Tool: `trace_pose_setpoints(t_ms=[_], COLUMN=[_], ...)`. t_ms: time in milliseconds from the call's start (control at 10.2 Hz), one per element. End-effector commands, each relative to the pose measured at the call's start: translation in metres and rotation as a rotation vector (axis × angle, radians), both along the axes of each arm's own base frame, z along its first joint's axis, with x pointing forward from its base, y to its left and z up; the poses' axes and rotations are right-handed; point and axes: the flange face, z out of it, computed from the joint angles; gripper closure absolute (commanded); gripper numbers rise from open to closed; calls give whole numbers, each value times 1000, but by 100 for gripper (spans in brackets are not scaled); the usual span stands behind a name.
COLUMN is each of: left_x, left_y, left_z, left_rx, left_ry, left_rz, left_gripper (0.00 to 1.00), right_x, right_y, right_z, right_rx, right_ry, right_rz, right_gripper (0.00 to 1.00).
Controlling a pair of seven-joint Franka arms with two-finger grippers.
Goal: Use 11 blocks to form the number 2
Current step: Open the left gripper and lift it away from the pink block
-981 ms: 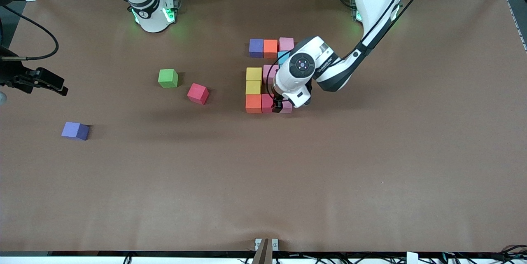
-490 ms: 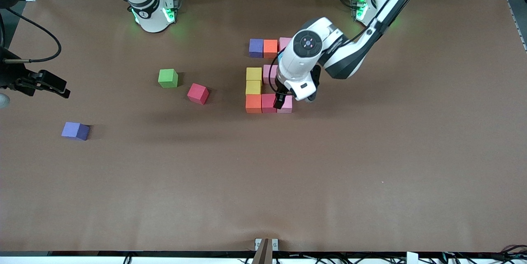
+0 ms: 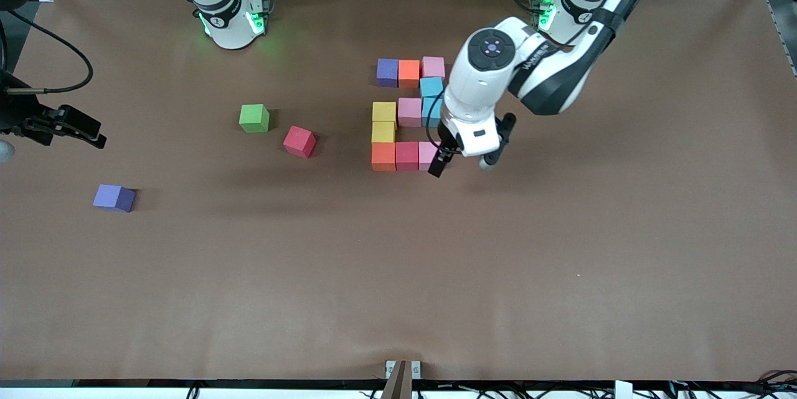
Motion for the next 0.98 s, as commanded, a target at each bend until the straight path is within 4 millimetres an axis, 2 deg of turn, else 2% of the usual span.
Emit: trace_pose_setpoints(t_ms=[0,294,490,686,883], left_x=[25,50,67,76,75], left_y=[26,58,87,107,126], left_z=[17,34,47,57,78], left_rx=[27,81,109,131,169], left_ry=[-39,-30,-25,-21,-20], left_rz=[-91,-243,-345,-437,-581], left_gripper=[0,0,0,0,0], right_x=[0,-1,-2,-6,-5], right_y=[6,4,3,1,3], right_z=[12,12,18,22,27], right_rx=[4,4,6,5,5], right_ry=[-19,-16,-24,-18,-28], right_rz=[7,4,0,-1,2], right_gripper=[0,0,0,0,0])
